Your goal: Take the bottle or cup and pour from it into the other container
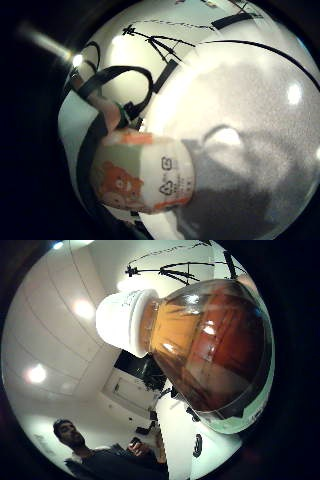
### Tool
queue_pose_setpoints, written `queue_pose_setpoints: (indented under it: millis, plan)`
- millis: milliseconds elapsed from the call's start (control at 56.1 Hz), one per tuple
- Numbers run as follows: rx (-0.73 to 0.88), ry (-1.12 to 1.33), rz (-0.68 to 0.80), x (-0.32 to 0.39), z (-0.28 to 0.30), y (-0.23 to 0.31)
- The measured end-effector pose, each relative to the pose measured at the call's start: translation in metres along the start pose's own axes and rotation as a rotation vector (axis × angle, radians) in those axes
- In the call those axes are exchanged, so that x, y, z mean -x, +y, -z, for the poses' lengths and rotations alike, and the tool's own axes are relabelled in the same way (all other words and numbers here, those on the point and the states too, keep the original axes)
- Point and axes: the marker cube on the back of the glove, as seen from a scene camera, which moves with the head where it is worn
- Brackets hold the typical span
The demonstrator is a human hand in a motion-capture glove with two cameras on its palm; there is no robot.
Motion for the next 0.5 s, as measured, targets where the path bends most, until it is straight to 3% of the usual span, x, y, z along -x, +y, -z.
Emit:
queue_pose_setpoints:
  millis: [267, 499]
  plan:
    - [0.042, -0.021, 0.006, 0.022, -0.001, 0.023]
    - [0.076, 0.008, 0.118, 0.112, 0.000, 0.015]
